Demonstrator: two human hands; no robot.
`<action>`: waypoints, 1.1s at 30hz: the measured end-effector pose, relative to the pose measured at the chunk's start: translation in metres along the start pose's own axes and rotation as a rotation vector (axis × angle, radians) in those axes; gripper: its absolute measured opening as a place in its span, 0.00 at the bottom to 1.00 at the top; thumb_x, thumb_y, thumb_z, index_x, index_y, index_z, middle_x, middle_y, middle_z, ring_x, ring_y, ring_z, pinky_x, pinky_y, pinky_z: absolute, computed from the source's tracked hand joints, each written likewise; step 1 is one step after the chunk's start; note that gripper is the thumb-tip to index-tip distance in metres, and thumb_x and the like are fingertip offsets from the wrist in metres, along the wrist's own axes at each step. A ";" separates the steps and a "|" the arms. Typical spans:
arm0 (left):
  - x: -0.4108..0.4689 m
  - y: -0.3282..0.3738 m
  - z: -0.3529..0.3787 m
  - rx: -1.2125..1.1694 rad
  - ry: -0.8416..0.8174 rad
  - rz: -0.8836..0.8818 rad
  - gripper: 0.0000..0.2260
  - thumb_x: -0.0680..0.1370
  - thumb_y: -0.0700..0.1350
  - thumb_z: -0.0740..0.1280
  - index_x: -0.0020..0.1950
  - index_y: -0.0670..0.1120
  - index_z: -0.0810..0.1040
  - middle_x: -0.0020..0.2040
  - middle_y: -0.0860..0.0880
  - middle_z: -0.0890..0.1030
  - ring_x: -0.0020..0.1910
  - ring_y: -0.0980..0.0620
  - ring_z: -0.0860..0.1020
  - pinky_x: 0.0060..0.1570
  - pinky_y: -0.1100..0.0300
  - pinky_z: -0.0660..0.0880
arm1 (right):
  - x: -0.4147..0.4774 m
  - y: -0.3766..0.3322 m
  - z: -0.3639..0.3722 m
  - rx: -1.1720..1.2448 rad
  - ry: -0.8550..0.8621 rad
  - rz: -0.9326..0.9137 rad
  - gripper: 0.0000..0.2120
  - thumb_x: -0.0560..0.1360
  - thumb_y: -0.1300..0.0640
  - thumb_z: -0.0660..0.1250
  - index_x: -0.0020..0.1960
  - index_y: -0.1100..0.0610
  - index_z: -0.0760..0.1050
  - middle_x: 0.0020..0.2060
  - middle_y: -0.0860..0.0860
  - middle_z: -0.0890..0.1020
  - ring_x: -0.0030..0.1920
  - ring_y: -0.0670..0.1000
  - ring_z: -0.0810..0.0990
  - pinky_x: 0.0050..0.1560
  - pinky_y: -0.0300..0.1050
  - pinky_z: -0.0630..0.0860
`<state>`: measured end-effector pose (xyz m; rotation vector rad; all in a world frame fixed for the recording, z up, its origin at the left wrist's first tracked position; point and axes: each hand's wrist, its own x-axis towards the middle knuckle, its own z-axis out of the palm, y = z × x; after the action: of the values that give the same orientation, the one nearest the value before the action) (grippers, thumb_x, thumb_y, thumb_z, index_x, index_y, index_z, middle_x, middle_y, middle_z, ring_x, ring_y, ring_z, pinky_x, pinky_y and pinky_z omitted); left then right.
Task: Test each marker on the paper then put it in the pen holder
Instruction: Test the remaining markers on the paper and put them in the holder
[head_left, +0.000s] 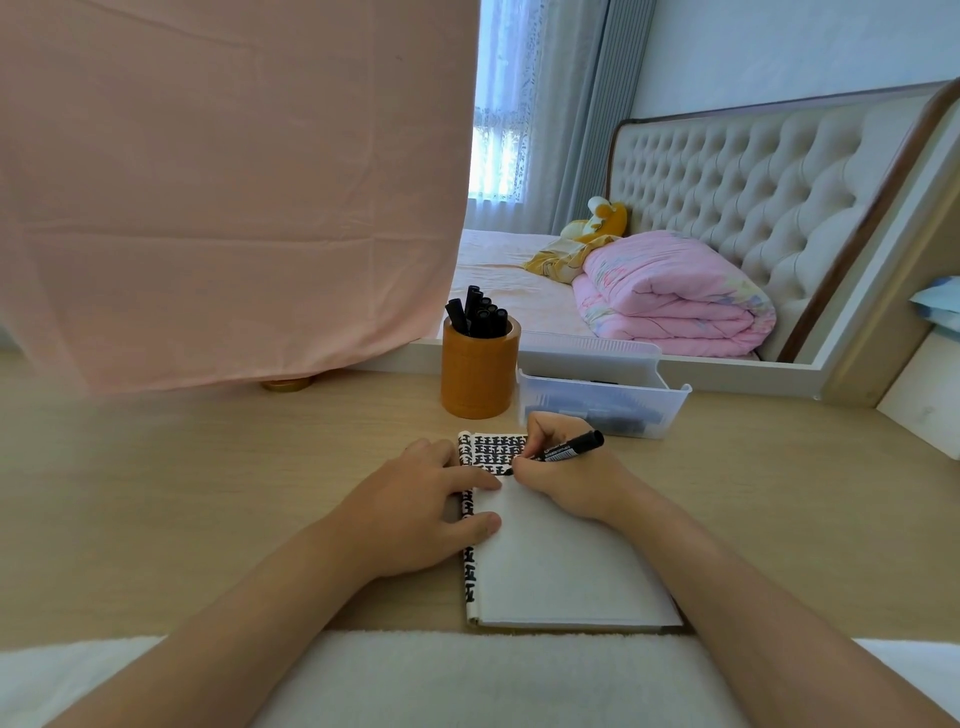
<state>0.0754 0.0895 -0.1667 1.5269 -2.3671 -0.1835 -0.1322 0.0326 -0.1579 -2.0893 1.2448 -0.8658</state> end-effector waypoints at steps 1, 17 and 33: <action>0.000 0.000 0.000 0.002 0.000 0.001 0.23 0.76 0.68 0.59 0.69 0.66 0.69 0.53 0.57 0.69 0.54 0.58 0.65 0.51 0.60 0.68 | 0.000 0.000 0.000 0.007 0.003 0.005 0.09 0.71 0.59 0.73 0.36 0.53 0.74 0.37 0.51 0.82 0.40 0.50 0.80 0.37 0.39 0.74; 0.001 -0.012 -0.010 -0.065 0.232 -0.022 0.17 0.81 0.54 0.59 0.69 0.57 0.71 0.50 0.58 0.72 0.51 0.59 0.69 0.50 0.62 0.69 | -0.001 -0.003 -0.012 0.375 0.107 -0.031 0.15 0.81 0.67 0.62 0.60 0.53 0.79 0.44 0.57 0.84 0.29 0.53 0.78 0.25 0.41 0.71; 0.004 -0.033 -0.007 -0.161 0.298 -0.173 0.11 0.79 0.48 0.68 0.61 0.55 0.78 0.52 0.57 0.79 0.50 0.58 0.74 0.51 0.62 0.69 | 0.000 -0.019 -0.009 -0.065 0.116 -0.035 0.10 0.76 0.57 0.72 0.53 0.44 0.75 0.44 0.41 0.79 0.43 0.46 0.78 0.43 0.37 0.78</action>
<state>0.1047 0.0723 -0.1686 1.5599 -1.9448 -0.1683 -0.1284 0.0395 -0.1386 -2.1440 1.3156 -0.9865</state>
